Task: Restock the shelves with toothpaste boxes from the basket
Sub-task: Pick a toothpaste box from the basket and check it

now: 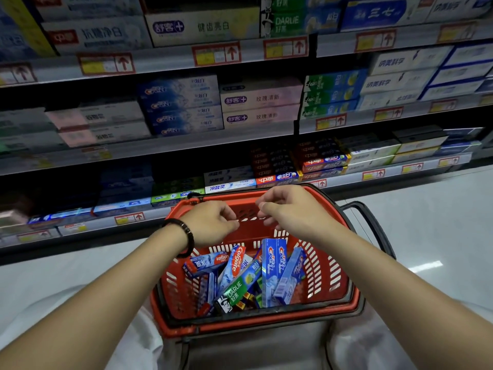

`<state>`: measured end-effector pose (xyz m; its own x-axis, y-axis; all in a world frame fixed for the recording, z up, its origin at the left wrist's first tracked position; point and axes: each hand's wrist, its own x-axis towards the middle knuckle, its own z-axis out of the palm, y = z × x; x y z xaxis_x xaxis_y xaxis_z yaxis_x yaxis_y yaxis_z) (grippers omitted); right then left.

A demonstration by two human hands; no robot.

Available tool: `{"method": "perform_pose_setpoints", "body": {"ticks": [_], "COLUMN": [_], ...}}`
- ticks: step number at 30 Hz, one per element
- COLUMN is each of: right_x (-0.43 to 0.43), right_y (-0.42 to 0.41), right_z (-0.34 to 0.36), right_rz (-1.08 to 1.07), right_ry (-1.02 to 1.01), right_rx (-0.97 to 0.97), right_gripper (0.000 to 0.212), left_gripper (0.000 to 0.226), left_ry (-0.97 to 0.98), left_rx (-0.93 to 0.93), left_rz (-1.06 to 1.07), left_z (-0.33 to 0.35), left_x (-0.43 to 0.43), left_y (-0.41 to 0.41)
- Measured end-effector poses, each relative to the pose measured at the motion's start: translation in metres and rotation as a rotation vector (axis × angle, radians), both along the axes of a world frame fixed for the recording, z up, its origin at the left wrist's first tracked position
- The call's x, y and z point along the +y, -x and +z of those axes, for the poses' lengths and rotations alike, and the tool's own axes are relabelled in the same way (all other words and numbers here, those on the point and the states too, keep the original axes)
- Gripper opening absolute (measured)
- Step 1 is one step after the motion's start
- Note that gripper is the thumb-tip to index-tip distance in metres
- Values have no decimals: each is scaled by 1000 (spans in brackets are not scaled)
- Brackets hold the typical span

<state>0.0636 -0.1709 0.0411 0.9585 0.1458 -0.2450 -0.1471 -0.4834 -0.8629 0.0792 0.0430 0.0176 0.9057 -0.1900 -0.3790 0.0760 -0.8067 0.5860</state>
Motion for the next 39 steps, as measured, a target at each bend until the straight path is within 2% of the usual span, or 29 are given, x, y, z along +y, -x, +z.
{"method": "perform_pose_setpoints", "body": {"ticks": [6, 11, 14, 19, 27, 32, 39], "right_x": [-1, -6, -9, -10, -8, -10, -10], "right_y": [-1, 0, 1, 3, -1, -3, -8], "right_z": [-7, -1, 1, 0, 2, 4, 1], "right_rz": [65, 47, 32, 37, 33, 20, 9], "right_ry": [61, -100, -111, -74, -148, -150, -142], "right_rx": [-13, 107, 103, 100, 152, 143, 149], "right_gripper": [8, 12, 13, 14, 15, 16, 15], "left_gripper": [29, 24, 14, 26, 53, 52, 46], "left_ry": [-104, -244, -327, -420, -396, -420, -349], "left_rx": [169, 201, 205, 284, 391, 461, 487], "left_rz": [-68, -59, -59, -119, -69, -152, -78], "left_z": [-30, -99, -135, -170, -193, -205, -209], "left_x": [-28, -28, -16, -4, 6, 4, 5], "left_y": [-9, -5, 8, 22, 28, 35, 33]}}
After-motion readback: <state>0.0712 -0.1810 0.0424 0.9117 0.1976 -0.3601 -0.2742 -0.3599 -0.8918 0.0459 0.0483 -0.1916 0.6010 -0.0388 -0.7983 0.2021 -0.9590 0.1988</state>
